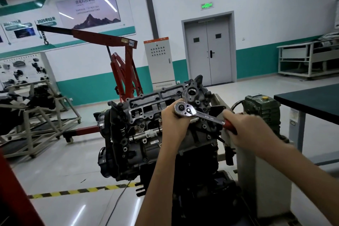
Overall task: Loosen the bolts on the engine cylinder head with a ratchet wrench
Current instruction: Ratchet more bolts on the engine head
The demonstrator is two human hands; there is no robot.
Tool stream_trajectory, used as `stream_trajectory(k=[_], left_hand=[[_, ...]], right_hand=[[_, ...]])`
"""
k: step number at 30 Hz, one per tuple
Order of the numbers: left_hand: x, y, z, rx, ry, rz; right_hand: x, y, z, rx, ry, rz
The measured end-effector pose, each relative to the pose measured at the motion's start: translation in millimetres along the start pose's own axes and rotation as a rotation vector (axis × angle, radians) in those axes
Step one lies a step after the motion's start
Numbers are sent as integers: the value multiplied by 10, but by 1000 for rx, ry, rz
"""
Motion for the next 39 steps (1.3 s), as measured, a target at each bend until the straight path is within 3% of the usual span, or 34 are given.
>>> stream_trajectory(k=[5, 9, 12, 17, 20, 25, 30, 35, 39], left_hand=[[-22, 36, -41, 72, 15, -7], [-96, 13, -48, 70, -42, -104], [-115, 9, 16, 34, -85, -11], [-80, 23, 7, -22, -63, 21], [-71, 22, 20, -54, -52, 3], [-13, 15, -35, 4, 17, 3], [-89, -8, -59, 77, -56, -128], [-89, -35, -13, 44, -69, -55], [-37, -13, -15, 8, -28, -29]], right_hand=[[-570, 522, -457, 92, 315, 426], [-905, 758, -443, 69, 369, 548], [-649, 593, -423, 41, 300, 425], [-95, 114, -131, -15, 20, 27], [60, -32, 42, 10, 7, -60], [-283, 350, -334, 65, 196, 259], [-891, 740, -418, 90, 369, 600], [-516, 486, -367, 11, 238, 405], [-83, 51, -70, -32, 9, 21]])
Point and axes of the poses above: each hand's wrist, its own z-axis towards the middle knuckle, its own y-axis out of the palm, x = y × z, the point moved 9 cm from there along z, towards the middle knuckle, and after that the axes turned 7 degrees about -y, right-handed, at the moved point
